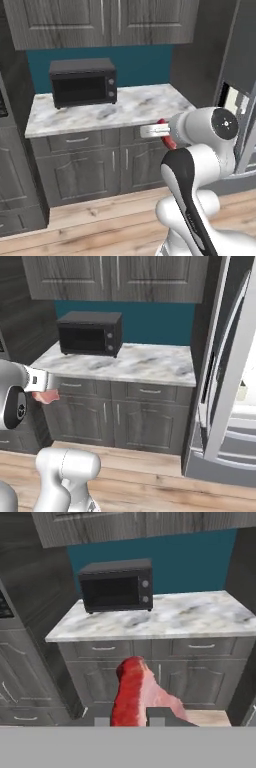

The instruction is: Transport the steak from the fridge to the microwave and turn on the microwave.

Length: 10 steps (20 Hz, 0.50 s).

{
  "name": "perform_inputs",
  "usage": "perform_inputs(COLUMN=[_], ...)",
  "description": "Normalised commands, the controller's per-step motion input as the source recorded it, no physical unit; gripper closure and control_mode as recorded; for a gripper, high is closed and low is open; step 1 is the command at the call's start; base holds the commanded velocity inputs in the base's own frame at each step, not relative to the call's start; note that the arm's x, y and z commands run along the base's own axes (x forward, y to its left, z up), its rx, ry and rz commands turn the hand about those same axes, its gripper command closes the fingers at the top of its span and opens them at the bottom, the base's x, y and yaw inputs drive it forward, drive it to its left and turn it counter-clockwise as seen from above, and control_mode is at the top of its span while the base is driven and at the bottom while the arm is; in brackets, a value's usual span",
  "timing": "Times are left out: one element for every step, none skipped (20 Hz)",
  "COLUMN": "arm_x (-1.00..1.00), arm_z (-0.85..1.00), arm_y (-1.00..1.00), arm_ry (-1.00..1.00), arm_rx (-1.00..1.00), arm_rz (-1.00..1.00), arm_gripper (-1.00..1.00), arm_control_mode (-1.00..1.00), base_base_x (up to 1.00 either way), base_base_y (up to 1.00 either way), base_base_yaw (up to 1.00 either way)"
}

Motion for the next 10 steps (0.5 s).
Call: perform_inputs(arm_x=[0.00,0.00,0.00,0.00,0.00,0.00,0.00,0.00,0.00,0.00], arm_z=[0.00,0.00,0.00,0.00,0.00,0.00,0.00,0.00,0.00,0.00], arm_y=[0.00,0.00,0.00,0.00,0.00,0.00,0.00,0.00,0.00,0.00], arm_ry=[0.00,0.00,0.00,0.00,0.00,0.00,0.00,0.00,0.00,0.00], arm_rx=[0.00,0.00,0.00,0.00,0.00,0.00,0.00,0.00,0.00,0.00], arm_rz=[0.00,0.00,0.00,0.00,0.00,0.00,0.00,0.00,0.00,0.00], arm_gripper=[1.00,1.00,1.00,1.00,1.00,1.00,1.00,1.00,1.00,1.00], arm_control_mode=[1.00,1.00,1.00,1.00,1.00,1.00,1.00,1.00,1.00,1.00], base_base_x=[0.28,0.30,0.31,0.32,0.33,0.35,0.36,0.38,0.37,0.31], base_base_y=[0.66,0.67,0.67,0.67,0.66,0.65,0.65,0.63,0.62,0.58], base_base_yaw=[0.13,0.12,0.11,0.11,0.10,0.09,0.08,0.07,0.07,0.07])
